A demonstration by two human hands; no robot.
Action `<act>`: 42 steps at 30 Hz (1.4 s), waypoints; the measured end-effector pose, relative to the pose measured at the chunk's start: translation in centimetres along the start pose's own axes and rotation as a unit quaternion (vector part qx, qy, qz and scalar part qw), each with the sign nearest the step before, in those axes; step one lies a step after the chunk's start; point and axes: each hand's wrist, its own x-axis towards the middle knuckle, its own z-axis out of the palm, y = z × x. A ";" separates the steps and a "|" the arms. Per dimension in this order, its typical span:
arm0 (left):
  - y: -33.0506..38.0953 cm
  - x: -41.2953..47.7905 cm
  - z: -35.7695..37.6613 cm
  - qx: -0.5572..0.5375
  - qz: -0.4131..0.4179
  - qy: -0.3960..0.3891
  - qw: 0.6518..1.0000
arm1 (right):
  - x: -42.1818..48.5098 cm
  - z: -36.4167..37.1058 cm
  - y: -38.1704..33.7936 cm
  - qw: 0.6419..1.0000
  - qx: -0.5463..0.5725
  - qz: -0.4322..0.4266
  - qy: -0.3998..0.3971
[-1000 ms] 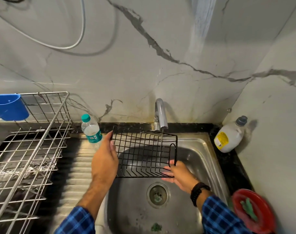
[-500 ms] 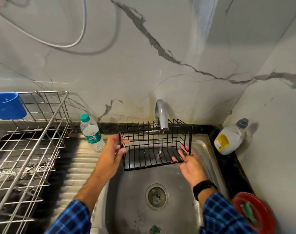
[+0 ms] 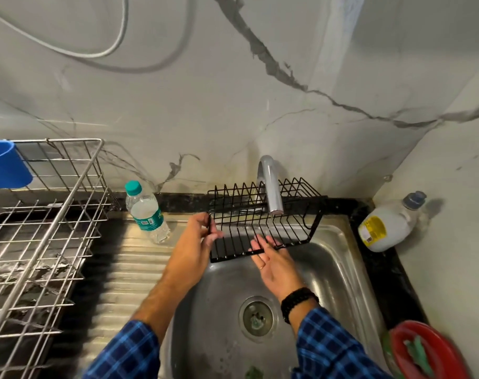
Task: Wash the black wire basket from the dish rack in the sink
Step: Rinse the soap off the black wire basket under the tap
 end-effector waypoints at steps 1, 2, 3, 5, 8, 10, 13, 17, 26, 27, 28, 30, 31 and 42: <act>-0.2 0.2 0.1 -0.005 -0.003 0.004 1.000 | 0.0 -0.1 -0.1 1.000 -0.020 0.004 -0.002; -0.5 0.2 0.2 -0.020 -0.003 0.011 1.000 | 0.0 -0.3 -0.4 0.999 -0.042 0.010 -0.005; -0.8 0.2 0.3 -0.043 -0.005 0.018 0.999 | 0.2 -0.6 -0.6 0.998 -0.057 0.017 -0.005; -1.3 0.1 0.5 -0.101 -0.025 0.024 0.994 | 0.4 -1.0 -0.9 0.998 -0.055 0.028 -0.011; -0.1 0.2 1.5 -0.248 -0.077 0.037 0.965 | 0.6 -1.8 -0.9 0.999 -0.031 0.010 -0.018; 1.6 0.7 2.2 -0.285 -0.091 0.098 0.949 | 0.6 -2.3 -0.7 1.000 -0.024 -0.001 -0.018; 2.6 1.8 3.5 -0.331 -0.158 0.211 0.906 | 0.3 -2.6 -0.8 1.000 0.004 -0.002 -0.005; 2.7 2.5 4.4 -0.362 -0.192 0.312 0.857 | 0.6 -2.2 -1.7 1.000 -0.005 -0.001 0.006; 1.2 2.2 0.5 -0.344 -0.154 0.359 0.854 | -0.2 -1.6 -1.1 0.995 -0.086 -0.012 -0.046; 1.1 2.1 0.2 -0.343 -0.154 0.358 0.854 | -0.4 -1.5 -0.9 0.994 -0.104 -0.015 -0.042; 1.0 1.9 0.0 -0.346 -0.153 0.356 0.855 | -0.4 -1.3 -0.6 0.992 -0.121 -0.019 -0.030; 0.8 1.4 -0.4 -0.347 -0.148 0.350 0.857 | -0.4 -1.0 -0.2 0.990 -0.139 -0.015 0.001; 0.7 1.2 -0.5 -0.345 -0.147 0.348 0.859 | -0.3 -1.0 0.0 0.990 -0.138 -0.007 0.016; -0.1 0.4 -1.4 -0.361 -0.168 0.346 0.849 | -1.2 -1.8 0.1 0.992 -0.121 -0.021 0.038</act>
